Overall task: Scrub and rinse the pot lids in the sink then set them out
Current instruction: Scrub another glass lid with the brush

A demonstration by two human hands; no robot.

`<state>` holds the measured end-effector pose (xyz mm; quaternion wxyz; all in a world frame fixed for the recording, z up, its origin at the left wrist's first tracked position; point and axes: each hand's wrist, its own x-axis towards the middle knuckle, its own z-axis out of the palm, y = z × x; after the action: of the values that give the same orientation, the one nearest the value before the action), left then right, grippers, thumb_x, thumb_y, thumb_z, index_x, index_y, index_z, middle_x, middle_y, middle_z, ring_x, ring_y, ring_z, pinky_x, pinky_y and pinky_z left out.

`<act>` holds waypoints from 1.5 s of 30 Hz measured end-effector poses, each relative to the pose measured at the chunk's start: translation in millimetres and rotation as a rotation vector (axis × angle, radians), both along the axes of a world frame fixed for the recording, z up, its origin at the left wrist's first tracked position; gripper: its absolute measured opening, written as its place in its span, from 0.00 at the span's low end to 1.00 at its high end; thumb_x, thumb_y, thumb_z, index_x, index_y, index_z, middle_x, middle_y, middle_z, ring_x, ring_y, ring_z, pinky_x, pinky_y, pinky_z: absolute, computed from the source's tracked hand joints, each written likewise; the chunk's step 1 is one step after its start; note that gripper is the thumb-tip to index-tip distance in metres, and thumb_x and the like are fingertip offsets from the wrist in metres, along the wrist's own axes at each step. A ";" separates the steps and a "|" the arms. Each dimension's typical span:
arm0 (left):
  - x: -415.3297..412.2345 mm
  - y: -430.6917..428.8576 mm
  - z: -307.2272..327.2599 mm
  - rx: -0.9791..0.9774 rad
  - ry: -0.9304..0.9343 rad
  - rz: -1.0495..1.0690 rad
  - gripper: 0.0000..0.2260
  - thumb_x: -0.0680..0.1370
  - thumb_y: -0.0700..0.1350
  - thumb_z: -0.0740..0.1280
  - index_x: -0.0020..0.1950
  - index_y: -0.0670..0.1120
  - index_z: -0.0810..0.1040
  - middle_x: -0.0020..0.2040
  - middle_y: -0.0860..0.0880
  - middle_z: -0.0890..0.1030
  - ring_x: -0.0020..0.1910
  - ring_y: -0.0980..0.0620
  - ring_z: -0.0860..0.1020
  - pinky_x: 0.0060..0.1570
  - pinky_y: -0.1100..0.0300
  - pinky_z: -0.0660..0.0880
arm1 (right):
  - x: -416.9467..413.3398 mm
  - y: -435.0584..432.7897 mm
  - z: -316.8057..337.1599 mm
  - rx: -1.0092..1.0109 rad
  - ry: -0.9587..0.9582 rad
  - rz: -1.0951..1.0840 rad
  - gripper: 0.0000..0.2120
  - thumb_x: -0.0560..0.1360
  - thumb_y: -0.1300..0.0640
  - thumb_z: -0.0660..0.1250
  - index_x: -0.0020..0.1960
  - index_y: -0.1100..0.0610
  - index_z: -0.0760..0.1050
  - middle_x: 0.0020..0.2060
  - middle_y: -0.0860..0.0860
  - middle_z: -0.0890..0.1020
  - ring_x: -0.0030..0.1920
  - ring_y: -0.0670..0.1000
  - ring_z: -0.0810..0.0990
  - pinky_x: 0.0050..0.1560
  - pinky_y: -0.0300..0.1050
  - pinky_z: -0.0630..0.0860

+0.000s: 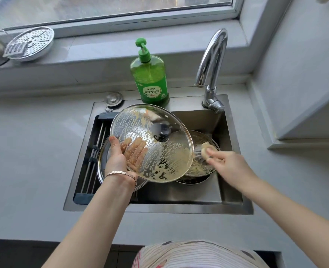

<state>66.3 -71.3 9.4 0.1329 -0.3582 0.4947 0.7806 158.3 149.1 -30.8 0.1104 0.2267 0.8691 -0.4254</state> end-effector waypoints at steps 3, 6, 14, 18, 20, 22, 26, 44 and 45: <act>1.8 -0.7 1.9 -0.048 -0.026 -0.077 0.20 0.76 0.61 0.60 0.44 0.44 0.75 0.40 0.43 0.82 0.42 0.46 0.80 0.57 0.42 0.74 | -9.0 14.4 -2.9 -0.037 0.076 -0.269 0.21 0.73 0.54 0.68 0.65 0.54 0.72 0.52 0.56 0.82 0.48 0.53 0.78 0.48 0.40 0.68; 4.3 6.5 4.0 -0.068 -0.068 -0.191 0.20 0.76 0.59 0.61 0.43 0.42 0.76 0.31 0.44 0.83 0.36 0.46 0.82 0.53 0.43 0.77 | -19.1 5.4 10.8 -0.239 0.118 -0.432 0.33 0.65 0.45 0.74 0.62 0.56 0.64 0.47 0.56 0.81 0.41 0.50 0.79 0.43 0.46 0.74; -7.7 26.4 7.3 -0.103 -0.159 -0.567 0.20 0.77 0.58 0.60 0.43 0.41 0.78 0.32 0.42 0.83 0.30 0.47 0.82 0.40 0.52 0.79 | -26.4 -33.8 30.3 -0.256 0.024 -0.106 0.29 0.65 0.46 0.76 0.62 0.55 0.74 0.50 0.45 0.76 0.52 0.46 0.74 0.52 0.42 0.70; -18.1 24.4 11.7 -0.058 -0.166 -0.675 0.19 0.78 0.57 0.60 0.52 0.41 0.78 0.34 0.43 0.83 0.31 0.48 0.82 0.45 0.53 0.78 | -22.9 -38.6 26.1 -0.254 0.076 -0.165 0.17 0.65 0.48 0.75 0.50 0.54 0.79 0.43 0.49 0.82 0.46 0.50 0.80 0.49 0.48 0.77; -17.1 26.1 13.2 0.049 -0.127 -0.664 0.16 0.79 0.53 0.60 0.50 0.41 0.78 0.35 0.43 0.83 0.31 0.49 0.82 0.41 0.55 0.80 | -26.4 -39.0 22.0 -0.339 0.067 -0.298 0.13 0.66 0.52 0.75 0.46 0.56 0.79 0.38 0.50 0.81 0.39 0.49 0.79 0.42 0.46 0.76; -11.8 30.6 10.0 0.080 -0.063 -0.620 0.14 0.79 0.51 0.61 0.49 0.41 0.78 0.39 0.43 0.83 0.32 0.51 0.82 0.39 0.56 0.80 | -33.7 -37.2 17.0 -0.486 0.014 -0.491 0.12 0.67 0.54 0.74 0.45 0.58 0.77 0.34 0.51 0.78 0.32 0.48 0.75 0.34 0.41 0.71; 14.3 45.9 -3.0 -0.068 0.057 -0.587 0.13 0.80 0.52 0.58 0.52 0.45 0.76 0.48 0.43 0.83 0.43 0.47 0.82 0.40 0.55 0.79 | -50.3 -36.3 10.3 -0.683 -0.083 -0.761 0.18 0.67 0.50 0.74 0.49 0.60 0.74 0.29 0.51 0.74 0.27 0.46 0.68 0.29 0.39 0.62; 17.2 46.8 -15.5 0.017 0.028 -0.288 0.28 0.78 0.63 0.52 0.58 0.41 0.76 0.44 0.42 0.83 0.37 0.47 0.83 0.38 0.54 0.80 | 4.5 -59.5 37.7 0.064 0.182 0.395 0.24 0.80 0.49 0.56 0.68 0.30 0.49 0.42 0.52 0.77 0.40 0.51 0.76 0.46 0.47 0.73; 17.9 47.3 -14.4 0.029 0.036 -0.286 0.28 0.78 0.62 0.52 0.59 0.40 0.75 0.46 0.41 0.82 0.40 0.46 0.82 0.43 0.52 0.79 | -2.5 -50.5 37.4 0.016 0.186 0.289 0.23 0.79 0.49 0.58 0.69 0.32 0.54 0.43 0.52 0.80 0.38 0.49 0.75 0.45 0.46 0.74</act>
<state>84.1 -23.9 -5.0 0.2392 -0.2681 0.5317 0.7669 155.9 98.7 6.6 0.0877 0.0599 0.9025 -0.4174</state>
